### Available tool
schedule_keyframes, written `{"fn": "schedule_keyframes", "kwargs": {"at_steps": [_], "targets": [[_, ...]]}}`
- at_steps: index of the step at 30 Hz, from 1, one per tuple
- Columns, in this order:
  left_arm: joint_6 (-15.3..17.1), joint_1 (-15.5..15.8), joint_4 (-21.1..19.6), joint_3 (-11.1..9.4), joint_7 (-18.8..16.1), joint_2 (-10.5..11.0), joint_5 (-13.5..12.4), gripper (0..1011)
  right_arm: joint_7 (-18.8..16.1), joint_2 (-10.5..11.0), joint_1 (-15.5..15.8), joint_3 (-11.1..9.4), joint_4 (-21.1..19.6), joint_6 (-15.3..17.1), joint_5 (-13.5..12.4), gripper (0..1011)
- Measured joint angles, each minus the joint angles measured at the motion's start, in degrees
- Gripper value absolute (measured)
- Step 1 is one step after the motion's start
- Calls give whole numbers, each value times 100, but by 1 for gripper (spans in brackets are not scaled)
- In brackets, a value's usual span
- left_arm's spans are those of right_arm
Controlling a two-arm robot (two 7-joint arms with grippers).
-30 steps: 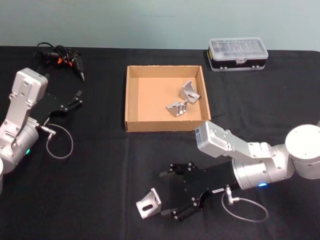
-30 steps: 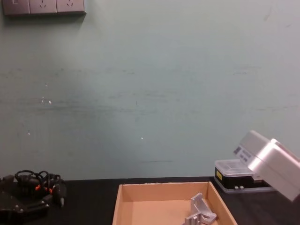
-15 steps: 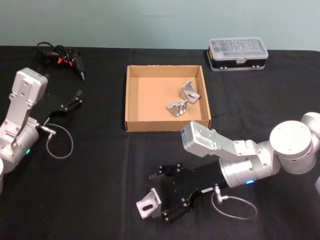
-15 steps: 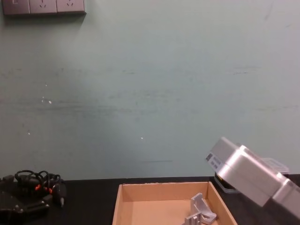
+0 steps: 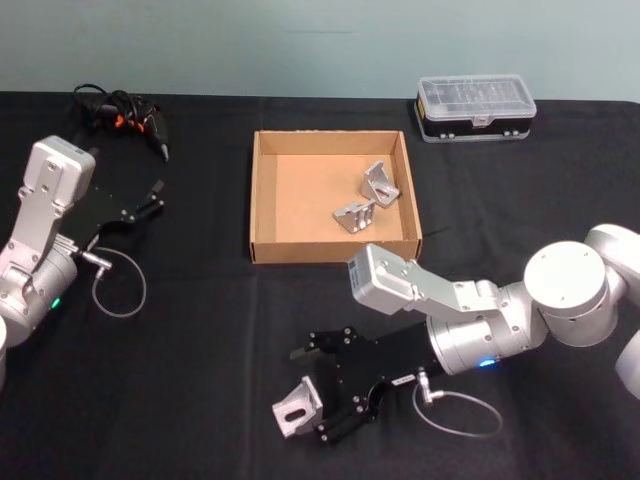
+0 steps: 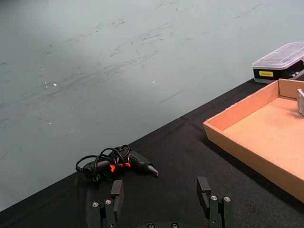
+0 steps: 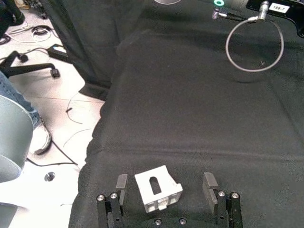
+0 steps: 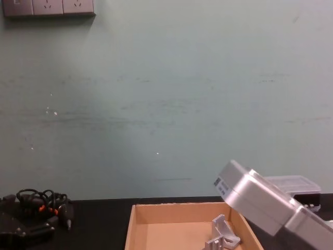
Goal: Use one hand to pick up the angle iron from the table and place it into the box.
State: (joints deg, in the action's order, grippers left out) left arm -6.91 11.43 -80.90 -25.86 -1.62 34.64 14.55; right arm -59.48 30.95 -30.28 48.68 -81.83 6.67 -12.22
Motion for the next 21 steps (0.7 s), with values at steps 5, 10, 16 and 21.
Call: {"fn": "schedule_keyframes", "kwargs": {"at_steps": [5,10,16,21], "targets": [[0,0,0,0,0,0,0,1011,28,-16,-49,76,27,-7,-28,1000],[0,0,0,0,0,0,0,1012,46,-7,-106,168,40,-17,-36,1000],[0,0,0,0,0,0,0,1011,121,18,-150,250,32,-15,-53,967],[0,0,0,0,0,0,0,1011,189,35,-171,310,33,-1,-99,837]]}}
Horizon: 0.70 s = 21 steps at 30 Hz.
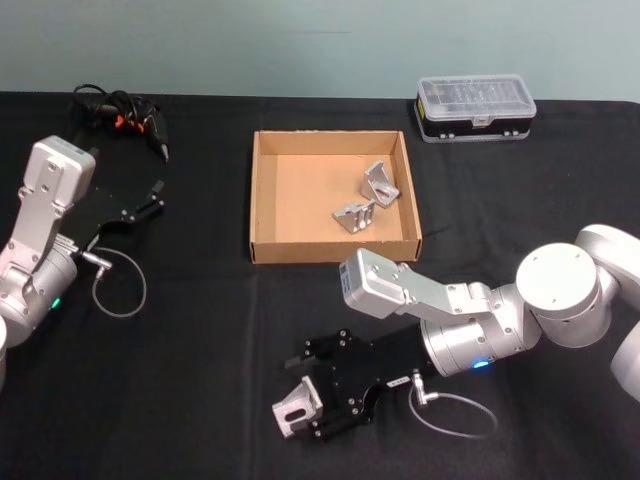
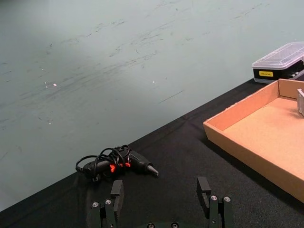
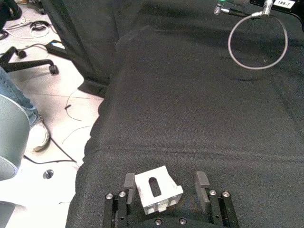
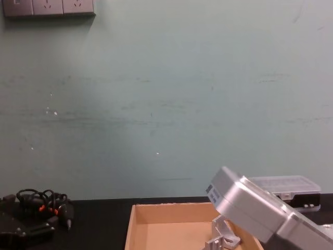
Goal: Use one hand to pick up the angle iron from the table and place it into the box.
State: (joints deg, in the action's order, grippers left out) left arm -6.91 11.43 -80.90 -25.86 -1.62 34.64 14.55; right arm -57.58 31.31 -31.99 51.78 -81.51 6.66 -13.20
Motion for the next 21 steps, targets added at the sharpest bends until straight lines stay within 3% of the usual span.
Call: {"fn": "schedule_keyframes", "kwargs": {"at_steps": [9,10,13,21], "targets": [[0,0,0,0,0,0,0,1011,88,38,-35,80,-2,2,-78,594],[0,0,0,0,0,0,0,1011,105,47,-44,96,-2,0,-90,524],[0,0,0,0,0,0,0,1011,124,54,-62,123,-2,-8,-117,474],[0,0,0,0,0,0,0,1011,211,97,-71,129,-74,-29,-209,474]]}}
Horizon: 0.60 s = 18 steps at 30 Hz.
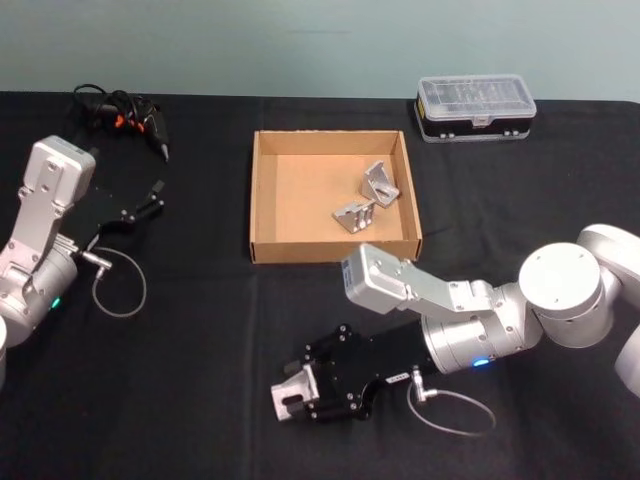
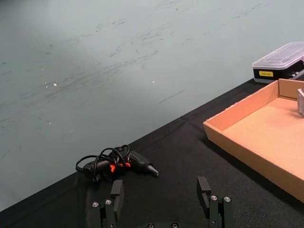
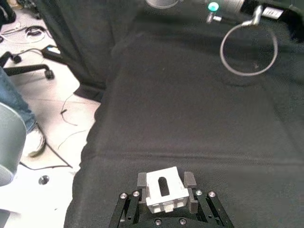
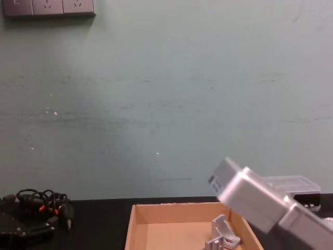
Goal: Use one hand to pick up the angle iron from the table and place it into the box.
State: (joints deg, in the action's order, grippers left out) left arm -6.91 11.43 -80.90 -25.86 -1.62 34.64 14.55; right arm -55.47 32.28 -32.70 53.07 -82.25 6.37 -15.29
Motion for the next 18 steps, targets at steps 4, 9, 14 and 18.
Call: {"fn": "schedule_keyframes", "kwargs": {"at_steps": [4,9,14,18], "targets": [[0,0,0,0,0,0,0,1011,94,68,43,-105,-157,-16,-109,474],[0,0,0,0,0,0,0,1011,385,217,153,-404,-496,-28,-345,474],[0,0,0,0,0,0,0,1012,913,287,295,-746,-710,11,-469,474],[0,0,0,0,0,0,0,1011,1468,234,419,-1031,-724,95,-481,474]]}}
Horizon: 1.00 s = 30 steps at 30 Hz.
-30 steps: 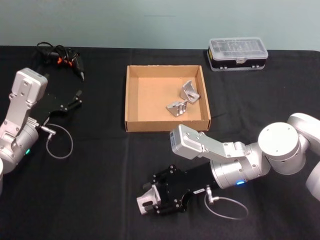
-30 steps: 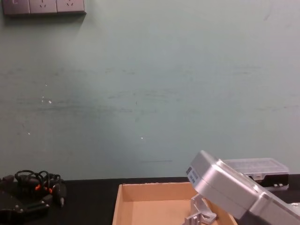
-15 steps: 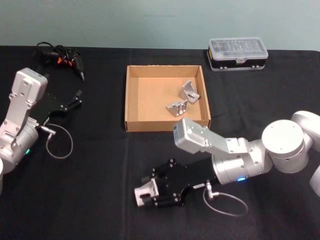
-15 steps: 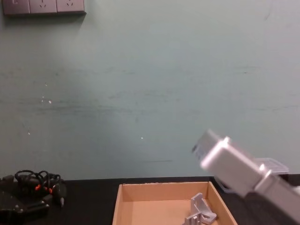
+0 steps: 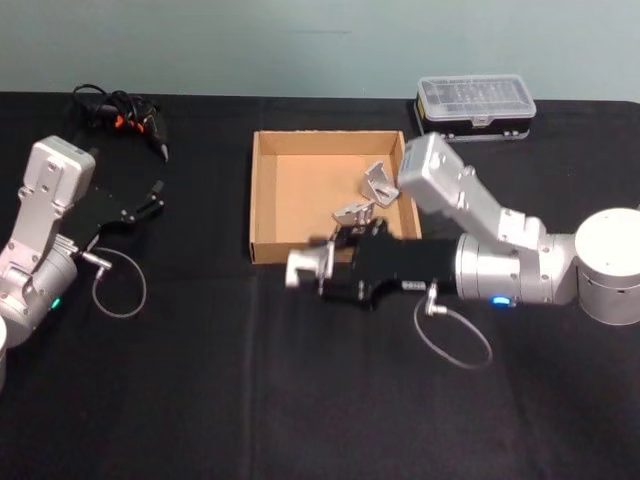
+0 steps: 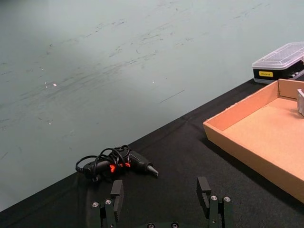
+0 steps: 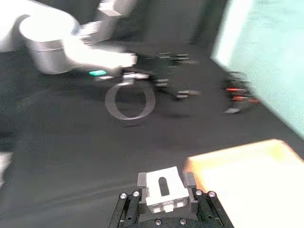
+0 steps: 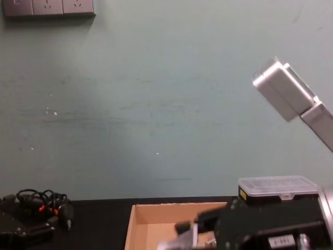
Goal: Use one hand to pick up the angle iron from the table and place it into the box.
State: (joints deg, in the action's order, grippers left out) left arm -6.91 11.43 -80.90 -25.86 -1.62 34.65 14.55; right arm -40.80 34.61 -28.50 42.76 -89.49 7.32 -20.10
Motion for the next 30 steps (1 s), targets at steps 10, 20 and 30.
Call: {"fn": "schedule_keyframes", "kwargs": {"at_steps": [10,20,30], "targets": [[0,0,0,0,0,0,0,1011,1428,-678,180,-522,612,11,290,474],[0,0,0,0,0,0,0,1011,1782,-1240,-16,-500,1200,-15,691,474],[0,0,0,0,0,0,0,1011,2109,-1702,-144,-594,1678,-14,950,474]]}}
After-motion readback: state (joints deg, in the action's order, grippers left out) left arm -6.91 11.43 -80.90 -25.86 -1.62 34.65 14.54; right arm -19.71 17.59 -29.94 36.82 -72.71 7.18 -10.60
